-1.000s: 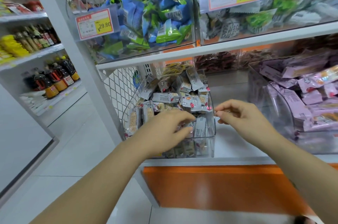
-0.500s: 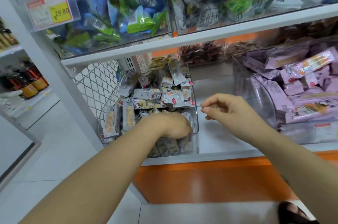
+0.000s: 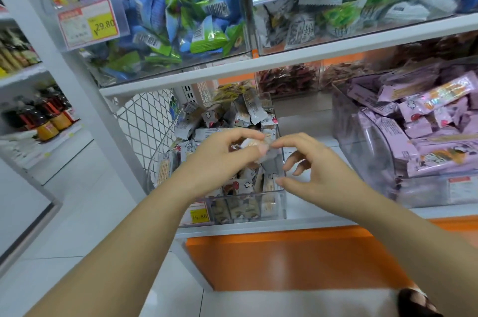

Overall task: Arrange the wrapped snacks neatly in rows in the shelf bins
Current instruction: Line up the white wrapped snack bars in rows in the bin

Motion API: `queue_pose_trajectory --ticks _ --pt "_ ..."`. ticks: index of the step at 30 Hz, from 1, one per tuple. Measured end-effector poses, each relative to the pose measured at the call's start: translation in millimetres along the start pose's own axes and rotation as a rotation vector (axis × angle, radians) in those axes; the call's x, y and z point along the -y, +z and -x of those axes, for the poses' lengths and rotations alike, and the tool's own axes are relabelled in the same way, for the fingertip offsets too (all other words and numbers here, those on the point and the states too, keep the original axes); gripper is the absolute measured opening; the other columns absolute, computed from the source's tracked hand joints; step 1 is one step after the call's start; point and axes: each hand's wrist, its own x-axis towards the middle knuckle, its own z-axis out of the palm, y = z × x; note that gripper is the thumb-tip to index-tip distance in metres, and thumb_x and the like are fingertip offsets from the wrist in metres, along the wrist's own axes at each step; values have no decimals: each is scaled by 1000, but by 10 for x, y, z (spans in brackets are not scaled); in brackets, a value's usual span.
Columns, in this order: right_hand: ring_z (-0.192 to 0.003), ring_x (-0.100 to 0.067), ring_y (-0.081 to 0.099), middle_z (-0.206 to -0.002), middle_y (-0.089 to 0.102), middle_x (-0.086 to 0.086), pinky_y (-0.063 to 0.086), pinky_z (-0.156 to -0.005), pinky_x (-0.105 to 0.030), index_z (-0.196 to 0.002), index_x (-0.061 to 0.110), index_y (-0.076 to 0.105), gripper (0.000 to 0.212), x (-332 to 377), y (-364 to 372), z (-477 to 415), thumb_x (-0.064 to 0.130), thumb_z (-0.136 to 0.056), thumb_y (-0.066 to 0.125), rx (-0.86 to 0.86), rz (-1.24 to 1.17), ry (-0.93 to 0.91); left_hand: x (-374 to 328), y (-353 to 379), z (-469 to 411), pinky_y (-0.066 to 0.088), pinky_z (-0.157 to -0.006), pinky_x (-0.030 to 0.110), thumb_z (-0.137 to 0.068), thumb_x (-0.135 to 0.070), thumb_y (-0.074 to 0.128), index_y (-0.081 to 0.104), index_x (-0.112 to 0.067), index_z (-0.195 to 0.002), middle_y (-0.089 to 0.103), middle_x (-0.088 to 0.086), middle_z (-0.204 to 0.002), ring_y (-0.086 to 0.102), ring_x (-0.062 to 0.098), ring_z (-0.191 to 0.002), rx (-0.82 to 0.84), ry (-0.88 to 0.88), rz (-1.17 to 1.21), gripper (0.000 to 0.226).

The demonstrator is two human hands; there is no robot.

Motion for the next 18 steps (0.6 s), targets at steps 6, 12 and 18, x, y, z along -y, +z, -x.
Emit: queue_pose_trajectory --ticks 6,12,18 --pt "-80 -3 59 -94 63 15 45 -67 -13 -97 42 54 40 72 -14 -5 26 -71 80 -260 -91 -36 -178 103 16 53 -84 27 -87 -28 58 68 -19 -104 71 6 -108 67 13 -94 149 -45 361 21" --pt "-69 -2 61 -76 65 13 49 -64 -18 -93 33 58 29 7 -277 -37 17 -77 74 -435 -273 91 -85 95 -144 52 -93 39 -96 -22 52 69 -29 -97 72 -9 -99 68 15 -95 50 -27 8 18" --pt "-57 -3 54 -64 63 10 43 -62 -23 -87 19 60 21 -200 -420 28 22 -75 77 -207 -159 271 200 228 -480 41 -97 25 -99 -27 45 48 -22 -137 50 -4 -139 52 12 -117 427 -112 -646 39"
